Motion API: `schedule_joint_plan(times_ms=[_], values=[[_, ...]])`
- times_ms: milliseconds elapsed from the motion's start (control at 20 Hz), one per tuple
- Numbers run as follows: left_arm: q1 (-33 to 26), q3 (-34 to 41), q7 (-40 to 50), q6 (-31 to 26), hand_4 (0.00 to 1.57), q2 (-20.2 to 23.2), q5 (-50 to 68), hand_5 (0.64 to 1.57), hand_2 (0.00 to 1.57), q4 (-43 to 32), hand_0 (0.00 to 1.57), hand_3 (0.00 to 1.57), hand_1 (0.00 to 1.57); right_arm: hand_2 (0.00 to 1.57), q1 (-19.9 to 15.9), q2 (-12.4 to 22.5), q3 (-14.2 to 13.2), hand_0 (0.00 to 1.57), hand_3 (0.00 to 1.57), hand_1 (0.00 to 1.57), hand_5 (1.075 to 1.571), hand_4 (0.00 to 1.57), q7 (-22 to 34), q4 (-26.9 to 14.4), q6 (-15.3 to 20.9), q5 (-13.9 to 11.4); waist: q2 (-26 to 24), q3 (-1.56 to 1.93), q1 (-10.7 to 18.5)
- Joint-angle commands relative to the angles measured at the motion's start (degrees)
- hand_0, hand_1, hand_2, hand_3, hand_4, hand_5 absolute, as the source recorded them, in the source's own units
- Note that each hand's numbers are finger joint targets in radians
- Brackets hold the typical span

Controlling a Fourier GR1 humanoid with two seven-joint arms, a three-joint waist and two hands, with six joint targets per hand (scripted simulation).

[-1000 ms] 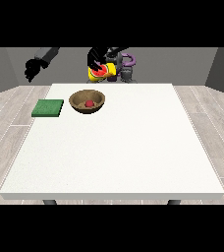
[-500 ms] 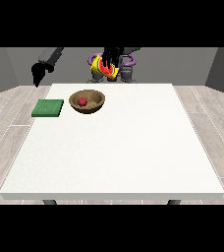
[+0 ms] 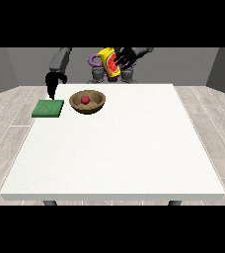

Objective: Pick the cup and pour the ball into the bowl, then pick the bowl and place it on the pad

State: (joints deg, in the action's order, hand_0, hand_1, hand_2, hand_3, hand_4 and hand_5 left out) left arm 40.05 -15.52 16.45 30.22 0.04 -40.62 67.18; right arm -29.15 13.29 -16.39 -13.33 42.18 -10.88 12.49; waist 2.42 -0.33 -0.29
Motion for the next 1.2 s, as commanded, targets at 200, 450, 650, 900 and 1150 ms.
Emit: schedule_joint_plan(times_ms=[200,450,650,900,1150], values=[[-13.98,5.0,-14.68,-7.17,0.0,-0.04,26.39,0.707,0.0,3.19,0.0,0.0,0.0,0.0,-2.12,-6.11,2.84,0.0,0.0,0.0,1.571,0.0,5.19,4.54,5.52,-0.47,2.56,0.1,-2.03],[-19.84,9.94,-22.8,-14.09,0.0,2.38,32.0,0.728,0.0,-0.24,0.0,0.0,0.0,0.0,3.03,-8.89,5.66,0.0,0.0,0.0,1.571,0.0,7.03,7.76,7.85,-1.83,-0.85,0.28,-2.52],[-17.56,7.47,-20.29,-14.16,0.0,0.01,28.99,0.737,0.0,1.41,0.0,0.0,0.0,0.0,3.26,-9.38,5.3,0.0,0.0,0.0,1.571,0.0,4.87,5.05,11.34,-2.31,0.06,0.34,1.29],[-15.18,10.69,-24.32,-16.24,0.0,0.77,29.98,0.743,0.0,-0.26,0.0,0.0,0.0,0.0,2.36,-6.32,3.34,0.0,0.0,0.0,1.571,0.0,3.39,2.66,9.28,-0.45,2.99,0.34,1.49],[-15.05,9.99,-24.91,-19.33,0.0,2.45,30.73,0.752,0.0,2.99,0.0,0.0,0.0,0.0,1.87,-6.15,1.3,0.0,0.0,0.0,1.571,0.0,-2.57,-2.85,8.5,0.57,6.29,0.35,4.87]])
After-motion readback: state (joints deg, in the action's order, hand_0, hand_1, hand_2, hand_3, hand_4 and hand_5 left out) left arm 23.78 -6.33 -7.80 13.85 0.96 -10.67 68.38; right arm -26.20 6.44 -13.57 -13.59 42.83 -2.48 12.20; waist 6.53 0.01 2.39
